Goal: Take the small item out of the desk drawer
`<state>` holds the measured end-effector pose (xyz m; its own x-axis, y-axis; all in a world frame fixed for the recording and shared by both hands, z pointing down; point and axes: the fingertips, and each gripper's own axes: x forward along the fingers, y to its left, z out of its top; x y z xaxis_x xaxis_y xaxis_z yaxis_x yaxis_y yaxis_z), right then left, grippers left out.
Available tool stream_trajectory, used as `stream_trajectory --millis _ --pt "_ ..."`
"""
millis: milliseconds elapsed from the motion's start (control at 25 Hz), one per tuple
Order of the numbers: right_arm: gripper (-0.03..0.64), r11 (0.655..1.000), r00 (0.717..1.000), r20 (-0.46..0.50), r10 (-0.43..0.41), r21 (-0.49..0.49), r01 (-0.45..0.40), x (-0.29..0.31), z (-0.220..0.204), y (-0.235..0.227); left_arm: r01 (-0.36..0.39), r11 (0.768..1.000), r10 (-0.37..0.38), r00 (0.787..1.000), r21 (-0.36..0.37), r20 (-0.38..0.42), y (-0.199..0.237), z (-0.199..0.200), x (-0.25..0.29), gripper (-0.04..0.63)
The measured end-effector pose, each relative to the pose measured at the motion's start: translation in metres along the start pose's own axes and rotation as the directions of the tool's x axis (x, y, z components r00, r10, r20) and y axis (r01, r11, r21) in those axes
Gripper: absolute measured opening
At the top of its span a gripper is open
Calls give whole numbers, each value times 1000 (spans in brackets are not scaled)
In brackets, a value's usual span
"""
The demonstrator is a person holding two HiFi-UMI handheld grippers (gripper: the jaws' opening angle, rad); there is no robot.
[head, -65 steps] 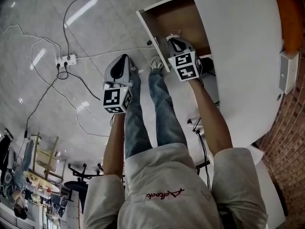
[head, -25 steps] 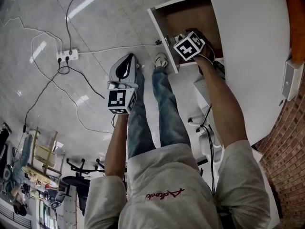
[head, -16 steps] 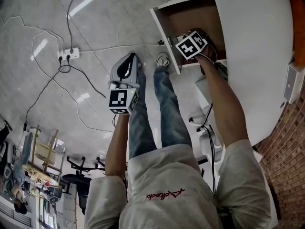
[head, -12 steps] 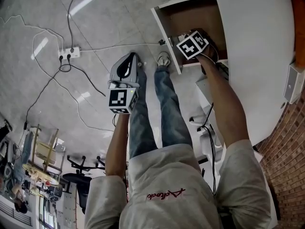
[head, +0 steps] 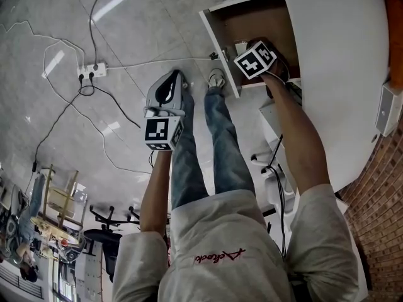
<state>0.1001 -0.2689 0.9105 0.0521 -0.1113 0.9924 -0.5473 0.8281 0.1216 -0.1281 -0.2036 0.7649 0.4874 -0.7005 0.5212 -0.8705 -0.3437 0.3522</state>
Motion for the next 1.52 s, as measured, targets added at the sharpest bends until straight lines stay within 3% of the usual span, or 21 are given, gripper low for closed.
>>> stream_trajectory --millis 480,800,1200,1520 --pt "14 995 995 87 -48 95 40 -30 15 -9 4 1000 -4 1000 8 28 -10 10 -5 9" --pt "12 977 972 200 -122 194 83 -63 24 -11 3 1000 -4 999 16 39 -15 11 -14 9" --pt "12 954 930 308 -203 276 117 -99 12 4 21 999 -22 999 27 44 -30 14 -18 9" --pt "12 928 861 425 -281 348 132 -143 14 8 26 999 -28 998 42 51 -44 21 -16 9"
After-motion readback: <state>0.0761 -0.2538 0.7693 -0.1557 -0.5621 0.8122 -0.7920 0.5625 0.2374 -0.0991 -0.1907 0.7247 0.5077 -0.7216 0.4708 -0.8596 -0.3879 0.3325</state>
